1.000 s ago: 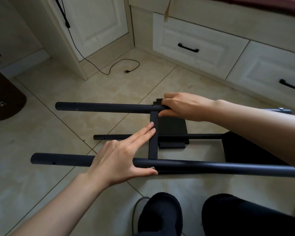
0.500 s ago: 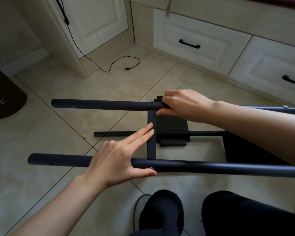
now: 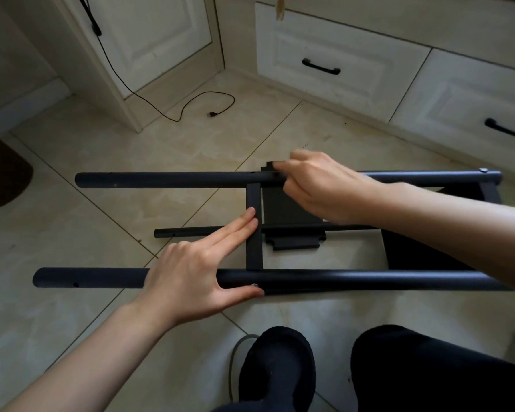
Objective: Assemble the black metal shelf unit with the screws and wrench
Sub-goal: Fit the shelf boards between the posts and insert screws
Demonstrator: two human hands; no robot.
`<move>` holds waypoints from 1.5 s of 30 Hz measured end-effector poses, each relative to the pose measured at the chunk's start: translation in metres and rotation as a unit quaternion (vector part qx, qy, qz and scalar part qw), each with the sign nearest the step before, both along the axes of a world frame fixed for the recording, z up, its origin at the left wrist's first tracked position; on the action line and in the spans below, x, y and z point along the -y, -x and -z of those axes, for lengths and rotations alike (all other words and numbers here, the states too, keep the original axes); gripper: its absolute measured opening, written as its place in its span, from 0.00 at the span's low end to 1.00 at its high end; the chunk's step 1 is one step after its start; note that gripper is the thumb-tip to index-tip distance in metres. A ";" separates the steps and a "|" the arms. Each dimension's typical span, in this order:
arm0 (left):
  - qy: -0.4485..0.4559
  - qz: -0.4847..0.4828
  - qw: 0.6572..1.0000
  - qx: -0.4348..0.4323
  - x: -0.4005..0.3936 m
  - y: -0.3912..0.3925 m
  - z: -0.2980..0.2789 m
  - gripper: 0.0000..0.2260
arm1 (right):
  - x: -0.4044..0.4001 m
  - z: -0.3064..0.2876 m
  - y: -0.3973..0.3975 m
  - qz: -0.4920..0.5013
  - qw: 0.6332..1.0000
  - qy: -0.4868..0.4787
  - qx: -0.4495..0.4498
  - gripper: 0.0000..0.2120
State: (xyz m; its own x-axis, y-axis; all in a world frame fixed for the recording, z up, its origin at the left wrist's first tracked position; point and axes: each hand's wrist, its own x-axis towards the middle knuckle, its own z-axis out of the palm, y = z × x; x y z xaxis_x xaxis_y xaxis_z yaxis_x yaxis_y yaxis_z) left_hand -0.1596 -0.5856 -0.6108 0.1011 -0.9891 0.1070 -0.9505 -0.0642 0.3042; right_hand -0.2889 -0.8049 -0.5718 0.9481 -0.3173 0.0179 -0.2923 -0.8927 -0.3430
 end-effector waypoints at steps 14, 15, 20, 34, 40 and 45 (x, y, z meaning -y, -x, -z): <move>-0.015 -0.010 1.000 -0.001 -0.001 0.000 0.001 0.40 | -0.024 0.034 0.027 0.025 0.898 -0.437 -0.056 0.11; -0.016 -0.010 1.000 -0.002 -0.001 0.000 0.001 0.40 | -0.023 0.040 0.027 0.035 0.875 -0.479 -0.062 0.07; -0.013 -0.013 1.000 -0.006 0.000 0.000 0.001 0.40 | -0.018 0.059 0.028 0.086 0.773 -0.623 -0.083 0.03; -0.005 -0.010 1.000 0.007 0.000 0.000 0.001 0.40 | -0.019 0.073 0.028 0.149 0.667 -0.723 -0.099 0.08; -0.002 -0.009 1.000 0.003 0.000 0.000 0.001 0.40 | -0.020 0.071 0.027 0.150 0.631 -0.758 -0.076 0.06; -0.003 -0.005 1.000 0.007 0.000 -0.001 0.001 0.40 | -0.018 0.070 0.026 0.154 0.599 -0.782 -0.079 0.10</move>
State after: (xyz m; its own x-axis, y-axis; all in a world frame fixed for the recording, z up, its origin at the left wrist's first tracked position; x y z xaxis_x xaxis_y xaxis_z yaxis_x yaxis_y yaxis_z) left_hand -0.1588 -0.5860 -0.6122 0.1099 -0.9886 0.1027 -0.9538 -0.0758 0.2908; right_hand -0.3153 -0.7872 -0.6413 0.7915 0.0103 -0.6111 -0.4991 0.5880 -0.6365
